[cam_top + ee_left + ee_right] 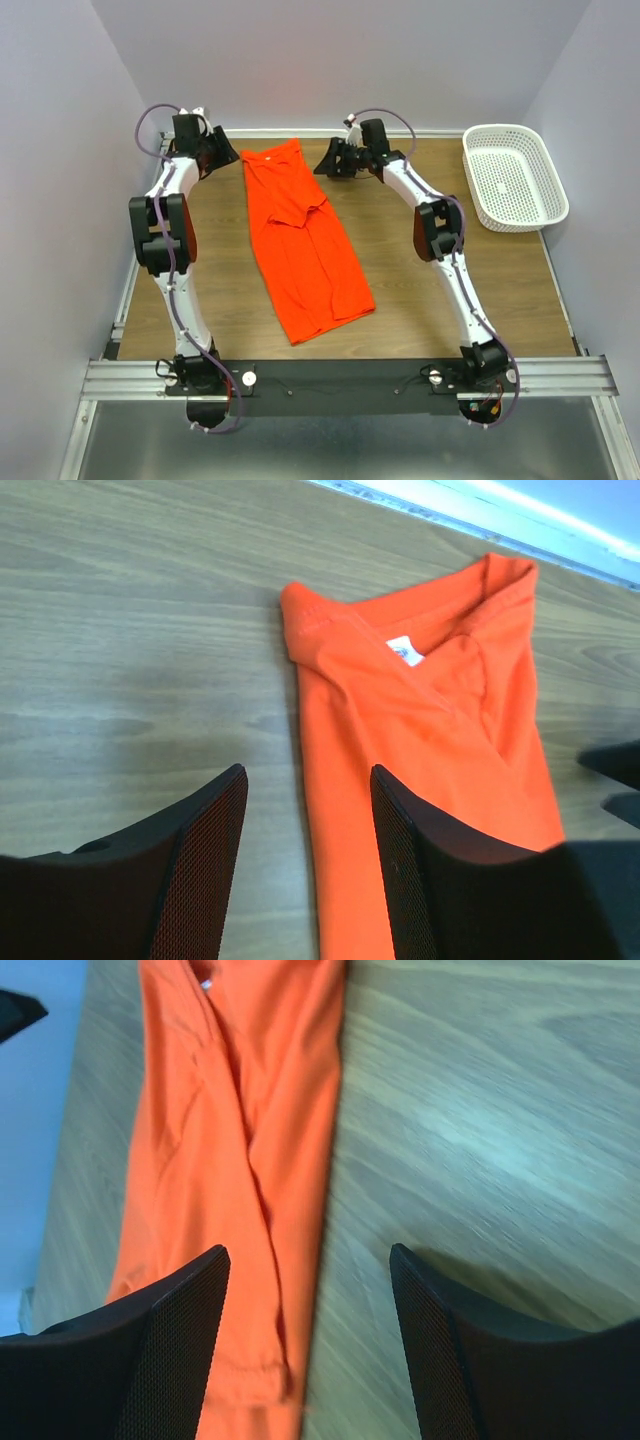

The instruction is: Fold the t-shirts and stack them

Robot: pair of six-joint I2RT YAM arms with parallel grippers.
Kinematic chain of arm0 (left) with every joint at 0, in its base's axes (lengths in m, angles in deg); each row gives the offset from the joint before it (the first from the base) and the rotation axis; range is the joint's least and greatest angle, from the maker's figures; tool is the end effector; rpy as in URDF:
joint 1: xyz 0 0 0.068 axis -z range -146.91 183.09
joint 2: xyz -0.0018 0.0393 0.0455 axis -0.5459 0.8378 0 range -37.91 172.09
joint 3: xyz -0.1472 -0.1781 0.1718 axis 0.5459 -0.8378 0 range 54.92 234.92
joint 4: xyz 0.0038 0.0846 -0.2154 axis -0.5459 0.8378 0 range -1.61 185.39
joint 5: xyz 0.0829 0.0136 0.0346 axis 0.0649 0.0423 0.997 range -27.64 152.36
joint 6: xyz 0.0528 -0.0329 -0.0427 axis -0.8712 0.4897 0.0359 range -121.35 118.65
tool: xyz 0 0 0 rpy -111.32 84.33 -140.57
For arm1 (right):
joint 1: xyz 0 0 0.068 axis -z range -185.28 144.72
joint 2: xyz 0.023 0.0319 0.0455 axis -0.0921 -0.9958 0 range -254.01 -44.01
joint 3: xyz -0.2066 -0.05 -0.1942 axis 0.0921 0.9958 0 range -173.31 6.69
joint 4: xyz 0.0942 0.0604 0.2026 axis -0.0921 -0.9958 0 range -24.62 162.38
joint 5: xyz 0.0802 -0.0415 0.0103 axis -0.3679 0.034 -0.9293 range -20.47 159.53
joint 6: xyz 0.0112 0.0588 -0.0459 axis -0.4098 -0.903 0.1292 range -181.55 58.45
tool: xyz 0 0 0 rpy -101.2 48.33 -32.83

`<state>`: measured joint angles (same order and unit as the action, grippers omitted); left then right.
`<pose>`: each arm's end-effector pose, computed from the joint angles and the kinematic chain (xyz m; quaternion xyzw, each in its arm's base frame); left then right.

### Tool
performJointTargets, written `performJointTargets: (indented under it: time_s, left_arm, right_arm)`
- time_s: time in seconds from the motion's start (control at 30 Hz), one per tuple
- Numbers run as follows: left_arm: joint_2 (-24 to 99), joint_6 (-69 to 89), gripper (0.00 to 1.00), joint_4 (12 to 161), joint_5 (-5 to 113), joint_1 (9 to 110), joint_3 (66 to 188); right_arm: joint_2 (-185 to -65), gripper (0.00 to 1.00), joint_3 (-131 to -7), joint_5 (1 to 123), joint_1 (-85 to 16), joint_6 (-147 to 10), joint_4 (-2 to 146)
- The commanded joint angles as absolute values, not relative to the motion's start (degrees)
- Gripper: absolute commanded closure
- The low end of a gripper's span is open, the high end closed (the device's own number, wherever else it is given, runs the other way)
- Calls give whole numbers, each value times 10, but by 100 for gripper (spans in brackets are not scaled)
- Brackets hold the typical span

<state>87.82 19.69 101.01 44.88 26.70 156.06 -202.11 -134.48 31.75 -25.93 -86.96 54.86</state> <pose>0.5078 0.0376 0.2249 -0.1442 0.8761 -0.1910 0.4184 0.5503 0.2489 0.1429 -0.1160 0.8427 0.4361 0.2937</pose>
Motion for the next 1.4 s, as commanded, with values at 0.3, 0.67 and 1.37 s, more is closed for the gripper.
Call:
performJointTargets:
  time_s: [0.3,0.67,1.37]
  left_arm:
    - [724,228,39,940,435,268,1373]
    - [590,226,39,909,413,283,1203]
    - [400,212,39,887,406,284,1024]
  right_arm:
    - [-2081,32,-1368,376,-279,-992,635]
    - [-2011,42,-1255,375,-279,-913,600]
    - [-1861,41,-1066,427,-273,-765,576]
